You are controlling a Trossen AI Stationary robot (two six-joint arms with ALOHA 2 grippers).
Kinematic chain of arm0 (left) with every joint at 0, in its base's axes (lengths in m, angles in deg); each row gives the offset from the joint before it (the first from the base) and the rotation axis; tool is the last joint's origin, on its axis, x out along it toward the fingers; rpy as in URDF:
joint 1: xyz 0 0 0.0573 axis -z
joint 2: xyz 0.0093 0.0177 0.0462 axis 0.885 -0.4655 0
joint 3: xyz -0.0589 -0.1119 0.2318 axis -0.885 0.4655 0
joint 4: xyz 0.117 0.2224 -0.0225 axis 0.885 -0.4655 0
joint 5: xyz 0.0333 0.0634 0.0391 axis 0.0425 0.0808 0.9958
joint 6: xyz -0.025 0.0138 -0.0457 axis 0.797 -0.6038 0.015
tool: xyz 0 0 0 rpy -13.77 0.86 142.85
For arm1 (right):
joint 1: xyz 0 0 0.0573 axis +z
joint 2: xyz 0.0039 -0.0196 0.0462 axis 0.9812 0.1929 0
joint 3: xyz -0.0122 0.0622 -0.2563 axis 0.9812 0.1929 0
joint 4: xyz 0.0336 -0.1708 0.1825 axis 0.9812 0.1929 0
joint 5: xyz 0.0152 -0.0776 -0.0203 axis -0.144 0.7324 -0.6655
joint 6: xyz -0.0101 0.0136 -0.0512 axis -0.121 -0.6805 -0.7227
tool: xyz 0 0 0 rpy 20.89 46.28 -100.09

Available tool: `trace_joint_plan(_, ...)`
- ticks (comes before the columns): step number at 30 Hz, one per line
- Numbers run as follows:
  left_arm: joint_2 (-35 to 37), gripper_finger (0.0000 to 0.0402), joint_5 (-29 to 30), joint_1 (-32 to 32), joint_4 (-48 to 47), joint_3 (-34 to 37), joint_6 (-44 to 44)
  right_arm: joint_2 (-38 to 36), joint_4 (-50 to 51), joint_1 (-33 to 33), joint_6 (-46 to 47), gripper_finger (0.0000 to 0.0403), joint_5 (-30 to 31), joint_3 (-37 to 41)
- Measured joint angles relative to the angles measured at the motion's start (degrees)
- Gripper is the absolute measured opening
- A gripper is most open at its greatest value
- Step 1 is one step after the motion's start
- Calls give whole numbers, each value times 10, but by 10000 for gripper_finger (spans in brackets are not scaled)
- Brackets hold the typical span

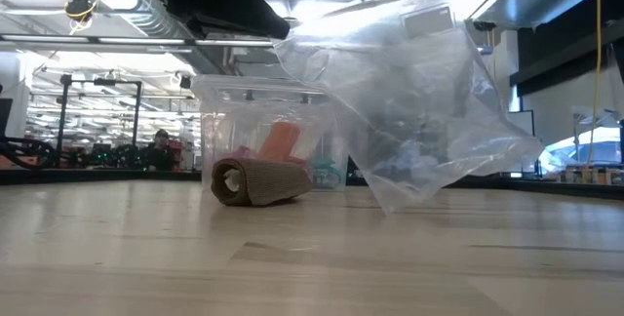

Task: Roll bandage
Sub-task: Open the transparent zip bag

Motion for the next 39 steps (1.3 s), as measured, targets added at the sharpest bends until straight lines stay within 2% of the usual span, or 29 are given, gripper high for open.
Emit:
trace_joint_plan(6,0,0,0,2,-2,0,0,-18,69,6,116,198,-14,0)
trace_joint_plan(11,0,0,0,-2,0,0,-10,-45,64,17,196,198,-20,51)
trace_joint_plan(14,0,0,0,-4,-1,0,-8,-66,16,31,220,198,-16,96)
trace_joint_plan(18,0,0,0,-6,0,0,13,-89,-117,46,241,198,-13,184)
trace_joint_plan(20,0,0,0,-8,1,0,20,-93,-190,49,268,198,-23,229)
trace_joint_plan(23,0,0,0,-10,4,0,30,-87,-239,47,308,198,-54,276)
trace_joint_plan(24,0,0,0,-12,4,0,30,-85,-249,43,310,198,-51,282)
trace_joint_plan(29,0,0,0,-12,4,0,38,-89,-262,39,324,201,40,281)
trace_joint_plan(33,-1,0,0,-15,2,0,63,-89,-272,37,315,231,82,282)
trace_joint_plan(39,-38,0,-6,-18,18,0,169,-61,-270,-10,362,269,75,309)
